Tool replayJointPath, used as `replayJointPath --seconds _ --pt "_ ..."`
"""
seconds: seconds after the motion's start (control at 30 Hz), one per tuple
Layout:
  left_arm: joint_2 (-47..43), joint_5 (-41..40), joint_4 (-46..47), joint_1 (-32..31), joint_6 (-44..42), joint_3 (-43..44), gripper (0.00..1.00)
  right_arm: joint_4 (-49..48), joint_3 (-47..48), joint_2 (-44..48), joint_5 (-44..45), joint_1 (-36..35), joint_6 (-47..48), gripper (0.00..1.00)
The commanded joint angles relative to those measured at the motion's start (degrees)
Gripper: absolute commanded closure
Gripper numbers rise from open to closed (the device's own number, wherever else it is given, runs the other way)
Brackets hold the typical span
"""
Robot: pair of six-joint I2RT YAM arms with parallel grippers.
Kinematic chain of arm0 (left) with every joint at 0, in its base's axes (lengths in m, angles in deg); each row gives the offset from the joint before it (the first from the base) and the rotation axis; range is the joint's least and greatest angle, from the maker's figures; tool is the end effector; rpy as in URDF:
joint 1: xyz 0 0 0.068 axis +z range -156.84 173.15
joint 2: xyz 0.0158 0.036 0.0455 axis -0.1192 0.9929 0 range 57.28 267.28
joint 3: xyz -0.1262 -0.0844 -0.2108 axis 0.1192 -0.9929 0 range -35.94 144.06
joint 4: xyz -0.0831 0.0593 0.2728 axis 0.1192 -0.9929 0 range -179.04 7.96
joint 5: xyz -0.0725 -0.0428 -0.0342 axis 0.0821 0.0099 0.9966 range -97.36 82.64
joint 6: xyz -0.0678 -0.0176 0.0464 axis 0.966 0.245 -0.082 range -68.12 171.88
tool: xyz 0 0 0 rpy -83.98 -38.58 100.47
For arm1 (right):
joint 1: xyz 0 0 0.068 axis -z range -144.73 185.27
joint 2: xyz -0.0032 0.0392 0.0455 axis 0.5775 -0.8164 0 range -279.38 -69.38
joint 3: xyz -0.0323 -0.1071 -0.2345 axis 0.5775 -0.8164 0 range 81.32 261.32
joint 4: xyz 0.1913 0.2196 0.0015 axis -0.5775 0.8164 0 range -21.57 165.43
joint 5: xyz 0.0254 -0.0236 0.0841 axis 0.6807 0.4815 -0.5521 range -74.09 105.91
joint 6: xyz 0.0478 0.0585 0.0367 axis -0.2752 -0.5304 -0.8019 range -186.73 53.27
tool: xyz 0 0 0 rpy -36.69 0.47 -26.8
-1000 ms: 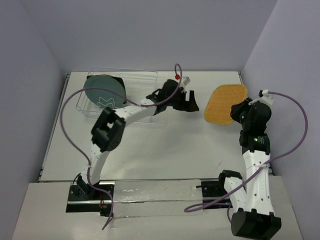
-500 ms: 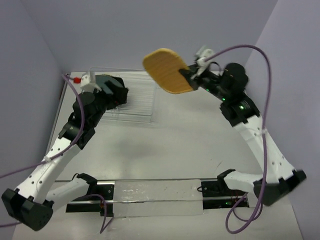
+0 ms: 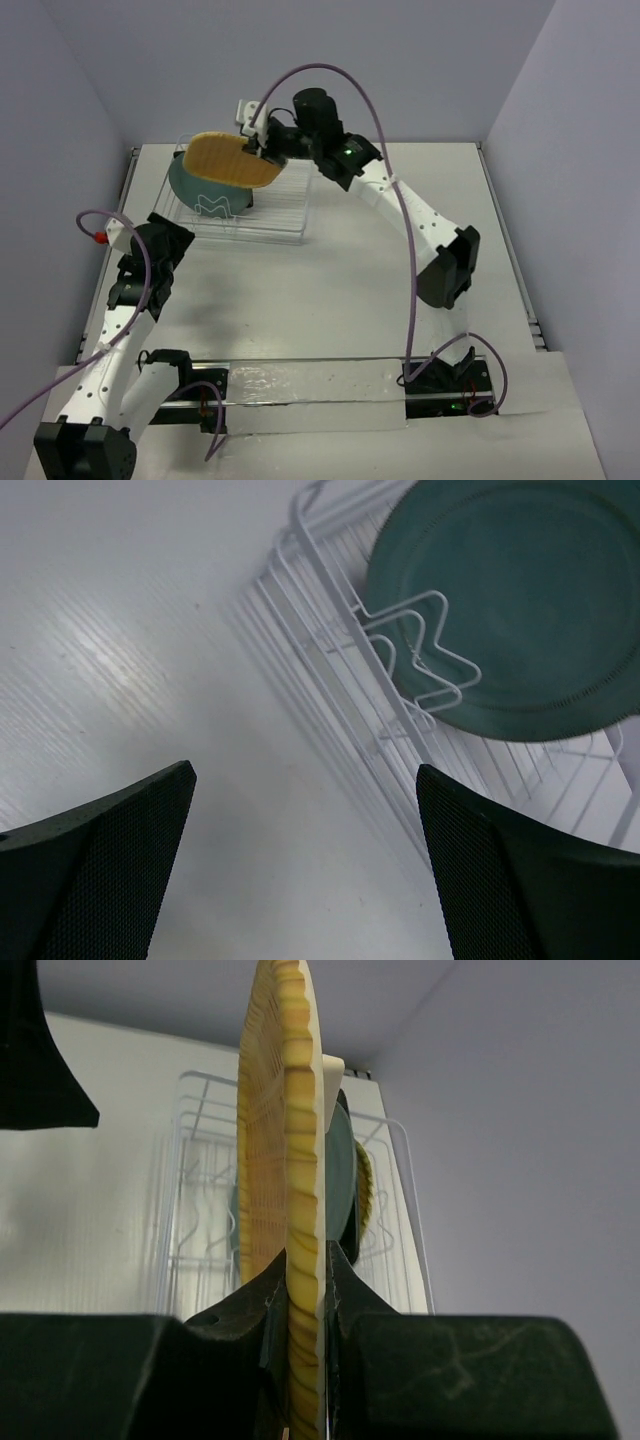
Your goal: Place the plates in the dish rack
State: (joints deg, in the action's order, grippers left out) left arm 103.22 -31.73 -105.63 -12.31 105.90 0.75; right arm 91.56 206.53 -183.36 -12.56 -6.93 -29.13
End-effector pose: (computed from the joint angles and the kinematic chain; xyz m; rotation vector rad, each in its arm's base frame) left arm 0.2486 0.0068 0.2317 -1.0772 1.7934 -0.1720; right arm 0.3596 0.3734 0.4266 -1.3936 1.1072 0.4986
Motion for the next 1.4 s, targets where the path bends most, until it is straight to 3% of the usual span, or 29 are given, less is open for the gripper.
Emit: replayJointPath --seconds 0.0,0.43,0.8,1.37 --pt "1.33 6.33 5.29 3.96 -0.22 -2.13 0.01 -5.2 10.02 -4.81 2.63 -2.61 -0.6 1.0" --pt "0.07 4.44 8.83 5.29 -0.41 -6.16 0.01 -16.71 12.79 -16.78 13.56 -5.7 1.81 1.0" --pt "-1.12 4.34 9.19 5.21 -0.49 -7.24 0.01 -19.71 13.4 -23.04 10.81 -6.85 -1.14 1.0" --pt "-0.91 5.38 9.9 5.2 -0.77 -7.16 0.01 -22.43 12.6 -16.61 16.22 -8.02 0.95 1.0"
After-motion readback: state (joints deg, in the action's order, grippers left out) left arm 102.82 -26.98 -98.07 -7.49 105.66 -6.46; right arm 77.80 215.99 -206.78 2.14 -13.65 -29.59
